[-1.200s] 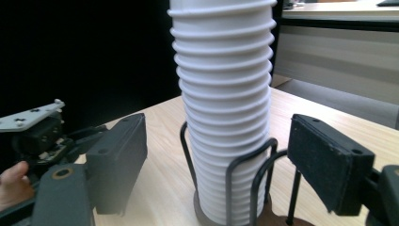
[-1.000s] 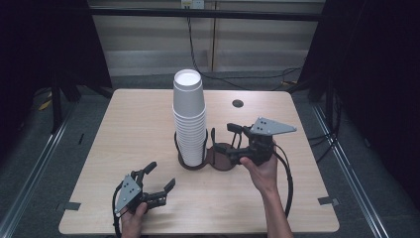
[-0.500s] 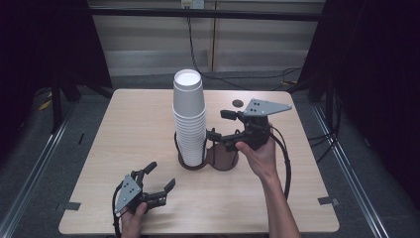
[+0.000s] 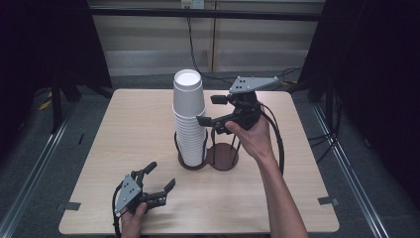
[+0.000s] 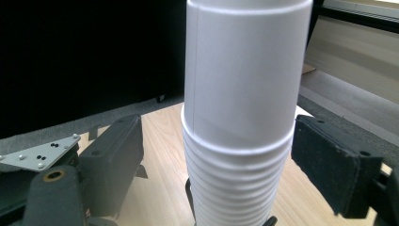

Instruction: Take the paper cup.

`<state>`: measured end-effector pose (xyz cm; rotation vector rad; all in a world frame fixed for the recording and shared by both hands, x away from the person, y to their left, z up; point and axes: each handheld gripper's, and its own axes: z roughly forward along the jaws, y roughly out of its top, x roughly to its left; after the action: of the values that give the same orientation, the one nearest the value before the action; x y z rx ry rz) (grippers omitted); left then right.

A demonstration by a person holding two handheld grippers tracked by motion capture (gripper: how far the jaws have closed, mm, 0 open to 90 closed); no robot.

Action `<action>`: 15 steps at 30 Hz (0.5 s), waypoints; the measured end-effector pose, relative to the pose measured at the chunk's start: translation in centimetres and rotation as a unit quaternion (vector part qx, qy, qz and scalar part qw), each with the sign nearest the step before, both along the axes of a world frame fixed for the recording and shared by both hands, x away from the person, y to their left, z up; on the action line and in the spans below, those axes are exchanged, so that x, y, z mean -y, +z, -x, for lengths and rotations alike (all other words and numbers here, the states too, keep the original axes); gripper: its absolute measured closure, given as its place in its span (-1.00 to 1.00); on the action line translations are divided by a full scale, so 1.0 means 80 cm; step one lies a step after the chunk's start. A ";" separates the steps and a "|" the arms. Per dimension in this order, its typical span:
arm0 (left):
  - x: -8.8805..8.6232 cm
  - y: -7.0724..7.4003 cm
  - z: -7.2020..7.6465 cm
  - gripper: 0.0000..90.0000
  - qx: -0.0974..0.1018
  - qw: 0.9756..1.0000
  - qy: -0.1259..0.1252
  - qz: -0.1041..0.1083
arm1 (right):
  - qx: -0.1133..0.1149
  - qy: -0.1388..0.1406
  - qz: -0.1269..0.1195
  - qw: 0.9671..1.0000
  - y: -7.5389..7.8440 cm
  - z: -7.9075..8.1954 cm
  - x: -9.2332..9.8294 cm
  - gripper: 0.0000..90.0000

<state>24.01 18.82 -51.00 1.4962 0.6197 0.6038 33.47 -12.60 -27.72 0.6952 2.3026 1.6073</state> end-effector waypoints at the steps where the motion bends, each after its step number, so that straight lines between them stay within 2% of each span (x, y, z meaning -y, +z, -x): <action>1: 0.000 0.000 0.000 -0.65 0.000 1.000 0.000 -0.001 | -0.002 0.003 0.002 1.000 0.001 -0.003 -0.003 -0.62; 4: 0.000 0.000 0.000 -0.65 0.000 1.000 -0.001 -0.001 | -0.011 0.001 0.022 1.000 0.003 -0.014 -0.009 -0.62; 12: 0.000 0.000 0.000 -0.65 0.000 1.000 -0.001 -0.001 | -0.017 0.011 0.041 0.999 0.023 -0.029 -0.021 -0.65; 15: 0.000 0.000 0.000 -0.65 0.000 1.000 -0.001 -0.001 | -0.023 0.014 0.058 0.998 0.027 -0.039 -0.025 -0.66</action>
<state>24.02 18.83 -50.99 1.4981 0.6174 0.6033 36.59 -10.60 -25.54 0.6816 2.4269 1.4706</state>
